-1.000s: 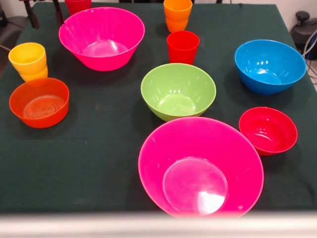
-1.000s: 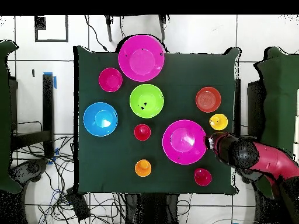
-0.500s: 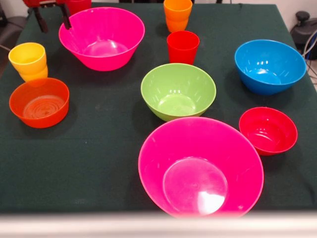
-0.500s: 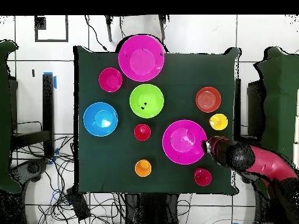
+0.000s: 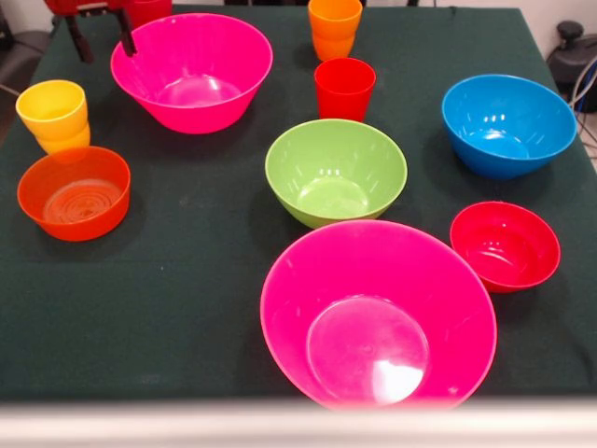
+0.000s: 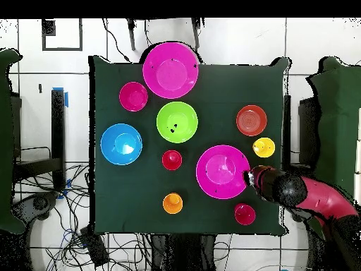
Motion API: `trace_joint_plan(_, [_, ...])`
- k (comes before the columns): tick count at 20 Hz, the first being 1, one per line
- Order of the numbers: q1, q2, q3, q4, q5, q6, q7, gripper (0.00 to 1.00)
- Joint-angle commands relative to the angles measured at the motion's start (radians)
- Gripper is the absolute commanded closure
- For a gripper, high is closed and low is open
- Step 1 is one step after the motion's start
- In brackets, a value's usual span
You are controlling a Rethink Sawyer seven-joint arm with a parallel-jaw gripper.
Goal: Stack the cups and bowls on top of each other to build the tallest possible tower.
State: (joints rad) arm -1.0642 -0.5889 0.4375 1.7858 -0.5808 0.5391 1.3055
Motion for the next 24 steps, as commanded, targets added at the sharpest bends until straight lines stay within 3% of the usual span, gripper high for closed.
trace_joint_plan(1, [0.041, 0.050, 0.000, -0.095, -0.072, -0.019, -0.015, 0.00])
trace_joint_plan(24, [0.029, 0.180, 0.018, -0.210, -0.098, -0.032, -0.077, 0.00])
